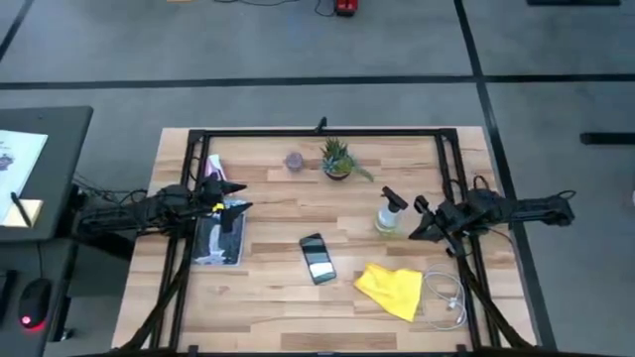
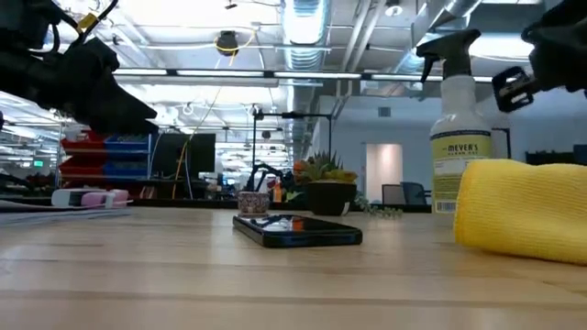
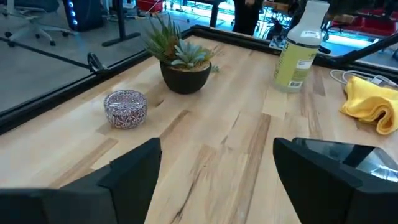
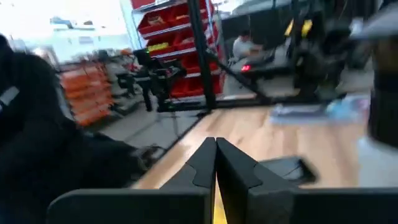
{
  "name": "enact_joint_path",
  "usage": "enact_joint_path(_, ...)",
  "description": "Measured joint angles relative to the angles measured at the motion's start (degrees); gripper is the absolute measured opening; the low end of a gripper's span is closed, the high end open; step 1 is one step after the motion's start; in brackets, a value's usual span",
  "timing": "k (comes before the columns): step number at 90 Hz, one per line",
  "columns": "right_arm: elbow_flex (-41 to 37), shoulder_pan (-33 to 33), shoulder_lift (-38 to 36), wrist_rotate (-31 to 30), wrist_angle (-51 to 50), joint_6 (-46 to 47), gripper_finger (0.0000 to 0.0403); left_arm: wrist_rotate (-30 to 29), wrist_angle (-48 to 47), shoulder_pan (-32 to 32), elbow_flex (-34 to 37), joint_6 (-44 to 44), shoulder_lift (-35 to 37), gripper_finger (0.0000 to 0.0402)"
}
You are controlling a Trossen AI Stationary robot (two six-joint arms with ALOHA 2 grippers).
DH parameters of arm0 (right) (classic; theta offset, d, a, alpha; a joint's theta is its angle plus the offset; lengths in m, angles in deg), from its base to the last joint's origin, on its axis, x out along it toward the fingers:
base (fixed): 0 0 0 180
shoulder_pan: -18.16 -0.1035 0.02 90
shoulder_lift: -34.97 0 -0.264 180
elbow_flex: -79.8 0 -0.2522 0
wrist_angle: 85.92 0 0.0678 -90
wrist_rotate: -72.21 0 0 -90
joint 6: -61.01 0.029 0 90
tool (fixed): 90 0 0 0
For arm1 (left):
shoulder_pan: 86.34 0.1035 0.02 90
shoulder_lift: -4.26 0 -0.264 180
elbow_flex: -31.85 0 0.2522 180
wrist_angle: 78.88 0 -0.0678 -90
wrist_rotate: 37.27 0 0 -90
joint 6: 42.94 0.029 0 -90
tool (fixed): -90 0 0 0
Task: Apply microfiber cloth
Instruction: Return to home position
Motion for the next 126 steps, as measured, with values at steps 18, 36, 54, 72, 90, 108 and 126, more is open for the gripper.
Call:
enact_joint_path(18, 0.00, 2.32, -0.04, -12.09, -1.92, -3.64, 0.0001, 0.09, -0.10, 0.00, 0.02, 0.00, 0.02, 0.0287)
enact_joint_path(36, 0.00, 4.33, -0.02, -12.78, -1.99, -3.63, 0.0001, 0.07, -0.11, 0.00, 0.07, 0.01, 0.02, 0.0287)
enact_joint_path(54, 0.00, 5.45, 0.65, -12.75, -1.11, -3.62, 0.0001, 0.07, -0.10, 0.00, 0.07, 0.00, 0.01, 0.0287)
enact_joint_path(72, 0.00, 5.43, 0.68, -12.72, -1.09, -3.62, 0.0001, 0.06, -0.08, 0.00, 0.07, 0.00, 0.02, 0.0287)
enact_joint_path(90, 0.00, 5.43, 0.68, -12.72, -1.03, -3.60, 0.0001, 0.05, -0.11, 0.00, 0.07, 0.02, 0.02, 0.0287)
enact_joint_path(108, 0.00, 5.43, 0.68, -12.72, -0.96, -3.58, 0.0001, 0.05, -0.08, 0.00, 0.07, 0.02, 0.02, 0.0287)
enact_joint_path(126, 0.00, 5.43, 0.68, -12.70, -0.91, -3.58, 0.0001, 0.05, -0.09, -0.01, 0.09, 0.02, 0.02, 0.0287)
